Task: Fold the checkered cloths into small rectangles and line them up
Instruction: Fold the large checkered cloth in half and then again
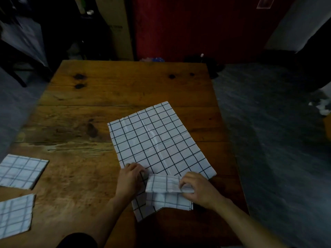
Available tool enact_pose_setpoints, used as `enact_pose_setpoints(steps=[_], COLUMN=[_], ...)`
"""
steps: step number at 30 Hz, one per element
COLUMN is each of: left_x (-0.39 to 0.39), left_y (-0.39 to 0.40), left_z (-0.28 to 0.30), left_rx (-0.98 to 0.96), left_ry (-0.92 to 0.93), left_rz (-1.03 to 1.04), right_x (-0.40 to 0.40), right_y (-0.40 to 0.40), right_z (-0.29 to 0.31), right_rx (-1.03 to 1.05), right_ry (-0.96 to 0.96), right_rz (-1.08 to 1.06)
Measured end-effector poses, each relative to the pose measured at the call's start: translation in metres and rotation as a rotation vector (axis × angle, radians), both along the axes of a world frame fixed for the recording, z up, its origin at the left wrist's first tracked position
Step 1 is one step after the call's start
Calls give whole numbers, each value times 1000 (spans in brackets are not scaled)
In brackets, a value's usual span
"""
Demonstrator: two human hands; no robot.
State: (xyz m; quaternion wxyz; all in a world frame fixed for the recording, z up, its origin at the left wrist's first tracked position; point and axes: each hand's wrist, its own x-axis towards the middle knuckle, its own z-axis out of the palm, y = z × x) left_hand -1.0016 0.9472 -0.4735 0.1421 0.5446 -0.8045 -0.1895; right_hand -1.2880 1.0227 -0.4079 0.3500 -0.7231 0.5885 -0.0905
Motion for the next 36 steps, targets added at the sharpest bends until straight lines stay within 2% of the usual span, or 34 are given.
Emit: enact_pose_setpoints(steps=[4,7,11,14,17,23,36], left_x=[5,-4,-29,-48,-52,-38,-47], left_y=[1,7,28,44,49,48,20], left_z=[16,20,18,21,16,11,29], left_rx=[-74,-70,-39,-37,-6,81,108], left_ry=[51,41,-100,-200,-255,-368,-387], left_rz=[14,-58,-233,-381,-441,-337,-246], right_x=[2,7,19,35,49,33,14], right_y=[10,9,3,6,13,24,14], right_z=[0,-3,-11,-16,-19,-35,-36], right_rx=[147,48,-59,-11,54,70,-52], right_ry=[-14,-29,81,168,212,304,243], right_rz=[81,10,-9,24,96,169,-42])
